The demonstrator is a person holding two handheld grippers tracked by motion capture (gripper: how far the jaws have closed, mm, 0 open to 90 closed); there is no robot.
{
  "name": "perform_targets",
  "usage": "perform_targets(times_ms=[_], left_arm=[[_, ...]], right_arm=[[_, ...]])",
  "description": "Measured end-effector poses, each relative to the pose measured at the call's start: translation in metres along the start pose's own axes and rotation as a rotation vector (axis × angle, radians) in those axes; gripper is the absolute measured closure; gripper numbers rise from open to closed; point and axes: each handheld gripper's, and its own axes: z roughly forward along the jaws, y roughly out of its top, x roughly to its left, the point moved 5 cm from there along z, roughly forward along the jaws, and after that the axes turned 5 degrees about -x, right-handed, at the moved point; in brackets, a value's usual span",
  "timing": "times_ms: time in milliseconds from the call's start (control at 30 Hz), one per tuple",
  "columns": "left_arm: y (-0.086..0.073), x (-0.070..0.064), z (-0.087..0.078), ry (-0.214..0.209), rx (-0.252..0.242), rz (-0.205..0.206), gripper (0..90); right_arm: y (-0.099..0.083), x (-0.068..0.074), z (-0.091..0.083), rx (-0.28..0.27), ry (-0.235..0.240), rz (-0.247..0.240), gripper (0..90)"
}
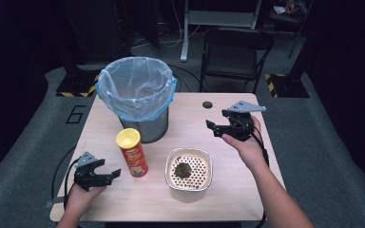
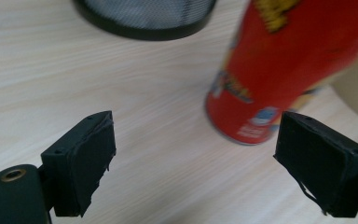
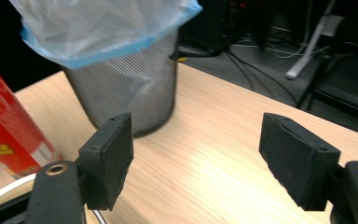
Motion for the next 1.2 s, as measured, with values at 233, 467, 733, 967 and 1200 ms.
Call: perform_targets(times_ms=[233, 467, 733, 967, 1200], left_arm=[[0.012, -0.031, 0.000, -0.094, -0.038, 0.052, 11.6], [0.015, -0.039, 0.015, -0.120, -0.014, 0.064, 12.2], [0.019, -0.043, 0.031, -0.122, -0.017, 0.070, 13.6], [0.020, -0.045, 0.046, -0.112, -0.023, 0.093, 13.7], [0.020, -0.045, 0.048, -0.092, -0.058, 0.126, 15.2]], right_arm=[[-0.026, -0.011, -0.030, -0.028, -0.056, 0.038, 24.5], [-0.060, -0.018, -0.043, 0.005, -0.107, 0.030, 23.9], [-0.100, -0.023, -0.051, 0.029, -0.150, 0.083, 23.9], [-0.127, -0.024, -0.057, 0.060, -0.201, 0.082, 23.8], [-0.150, -0.034, -0.056, 0.084, -0.271, 0.082, 24.1]])
